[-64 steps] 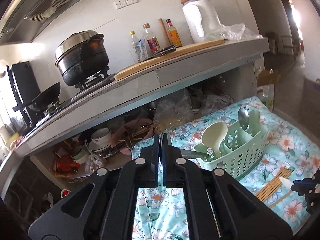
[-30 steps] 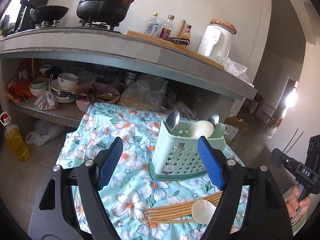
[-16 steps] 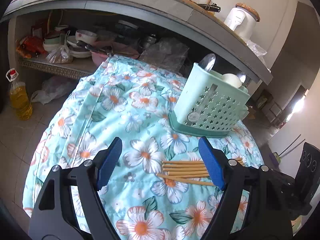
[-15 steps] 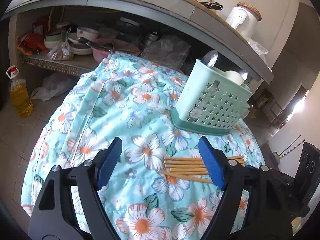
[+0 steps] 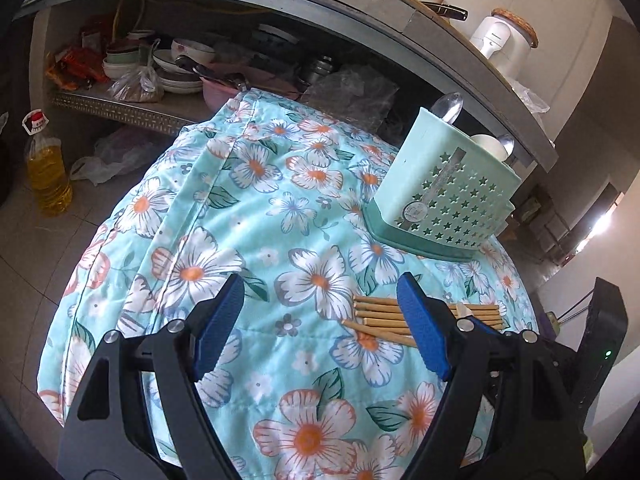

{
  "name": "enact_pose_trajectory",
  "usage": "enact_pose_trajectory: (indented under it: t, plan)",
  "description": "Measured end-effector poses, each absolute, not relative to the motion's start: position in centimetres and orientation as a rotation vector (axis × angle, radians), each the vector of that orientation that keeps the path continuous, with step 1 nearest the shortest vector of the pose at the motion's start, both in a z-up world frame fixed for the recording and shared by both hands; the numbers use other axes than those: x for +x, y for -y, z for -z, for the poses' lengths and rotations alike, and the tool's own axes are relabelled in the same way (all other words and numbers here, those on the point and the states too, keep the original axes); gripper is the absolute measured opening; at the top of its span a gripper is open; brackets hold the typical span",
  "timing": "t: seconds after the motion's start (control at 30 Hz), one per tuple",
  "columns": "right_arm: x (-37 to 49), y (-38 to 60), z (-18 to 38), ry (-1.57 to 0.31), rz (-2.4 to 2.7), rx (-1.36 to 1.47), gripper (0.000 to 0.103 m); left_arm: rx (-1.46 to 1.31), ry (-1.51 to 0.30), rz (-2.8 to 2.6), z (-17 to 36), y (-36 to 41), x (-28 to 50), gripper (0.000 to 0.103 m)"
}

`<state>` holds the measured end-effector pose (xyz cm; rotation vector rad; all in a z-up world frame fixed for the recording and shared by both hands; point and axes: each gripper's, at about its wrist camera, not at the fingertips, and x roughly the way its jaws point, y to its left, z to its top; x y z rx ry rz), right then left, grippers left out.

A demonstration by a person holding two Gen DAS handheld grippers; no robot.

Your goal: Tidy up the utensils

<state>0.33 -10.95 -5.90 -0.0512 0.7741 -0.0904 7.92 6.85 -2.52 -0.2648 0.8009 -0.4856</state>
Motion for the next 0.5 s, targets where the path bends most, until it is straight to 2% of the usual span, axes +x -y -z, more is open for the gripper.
enact_pose_trajectory:
  t: [0.27, 0.5]
  plan:
    - [-1.8, 15.5, -0.7, -0.645, 0.073, 0.093, 0.002, -0.277, -0.799, 0.485, 2.7, -7.0, 7.9, 0.075]
    - [-3.0, 21.3, -7.9, -0.434, 0.028, 0.282, 0.002, -0.279, -0.798, 0.495, 2.6, -6.5, 7.9, 0.075]
